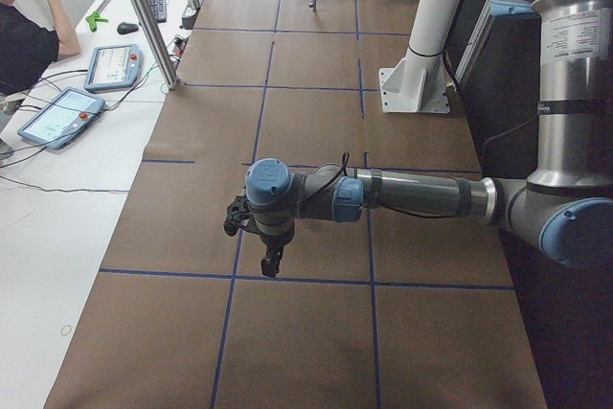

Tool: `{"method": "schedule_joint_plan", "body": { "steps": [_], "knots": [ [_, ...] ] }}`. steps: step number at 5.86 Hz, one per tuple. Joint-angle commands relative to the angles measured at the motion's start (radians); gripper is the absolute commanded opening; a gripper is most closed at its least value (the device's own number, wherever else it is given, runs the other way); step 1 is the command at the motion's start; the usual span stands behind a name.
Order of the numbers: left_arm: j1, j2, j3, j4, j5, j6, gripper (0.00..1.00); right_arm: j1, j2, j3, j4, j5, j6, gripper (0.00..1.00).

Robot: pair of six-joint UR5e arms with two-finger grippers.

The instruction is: Assemble PPR valve and pipe with both arms

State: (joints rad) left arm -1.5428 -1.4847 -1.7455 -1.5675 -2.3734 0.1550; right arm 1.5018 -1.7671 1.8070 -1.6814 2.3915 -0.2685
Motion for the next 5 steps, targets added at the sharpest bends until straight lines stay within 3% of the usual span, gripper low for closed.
{"method": "schedule_joint_plan", "body": {
  "steps": [1, 2, 3, 5],
  "knots": [
    [0.086, -0.008, -0.015, -0.043, -0.076, -0.073, 1.0, 0.0, 0.0, 0.0, 0.0, 0.0, 0.0, 1.0],
    [0.131, -0.009, -0.026, -0.083, -0.073, -0.195, 1.0, 0.0, 0.0, 0.0, 0.0, 0.0, 0.0, 1.0],
    [0.197, -0.005, -0.025, -0.208, -0.061, -0.385, 1.0, 0.0, -0.002, 0.0, 0.0, 0.0, 0.0, 1.0],
    [0.401, -0.005, -0.026, -0.438, 0.124, -0.808, 1.0, 0.0, 0.0, 0.0, 0.0, 0.0, -0.002, 1.0]
  ]
}}
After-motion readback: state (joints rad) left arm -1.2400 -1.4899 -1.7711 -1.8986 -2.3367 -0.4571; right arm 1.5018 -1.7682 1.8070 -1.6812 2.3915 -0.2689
